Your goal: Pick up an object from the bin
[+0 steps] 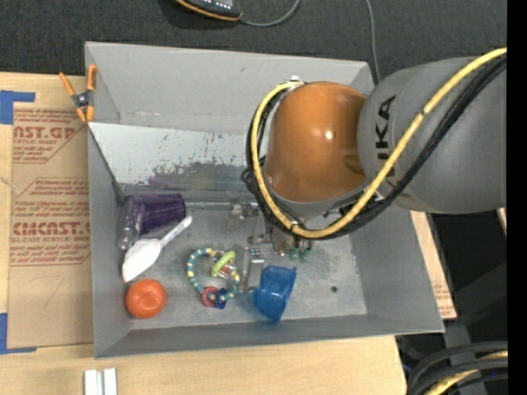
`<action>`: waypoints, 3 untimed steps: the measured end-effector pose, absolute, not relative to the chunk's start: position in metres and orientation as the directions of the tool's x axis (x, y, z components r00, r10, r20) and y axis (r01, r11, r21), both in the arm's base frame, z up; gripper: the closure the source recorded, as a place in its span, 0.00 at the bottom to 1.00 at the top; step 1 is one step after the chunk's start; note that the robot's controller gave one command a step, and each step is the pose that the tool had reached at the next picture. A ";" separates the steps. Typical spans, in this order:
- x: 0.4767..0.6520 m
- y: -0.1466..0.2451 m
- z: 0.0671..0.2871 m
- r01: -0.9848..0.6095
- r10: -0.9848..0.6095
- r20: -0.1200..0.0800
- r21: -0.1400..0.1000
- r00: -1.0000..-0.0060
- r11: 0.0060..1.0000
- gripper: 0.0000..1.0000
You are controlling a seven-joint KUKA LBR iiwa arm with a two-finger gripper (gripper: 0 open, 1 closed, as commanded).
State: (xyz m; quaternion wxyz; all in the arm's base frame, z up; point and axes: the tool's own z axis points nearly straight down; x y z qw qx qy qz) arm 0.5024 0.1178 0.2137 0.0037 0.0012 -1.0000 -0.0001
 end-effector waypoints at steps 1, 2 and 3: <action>0.504 0.117 0.218 0.000 0.000 -0.001 0.001 -1.000 1.000 0.00; 0.548 0.109 0.098 -0.065 -0.065 -0.001 0.001 -0.998 0.998 0.00; 0.549 0.113 0.133 -0.025 -0.025 0.001 0.002 -1.000 1.000 0.00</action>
Offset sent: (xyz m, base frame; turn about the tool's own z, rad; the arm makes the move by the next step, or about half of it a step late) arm 0.0528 -0.0120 -0.1437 -0.0756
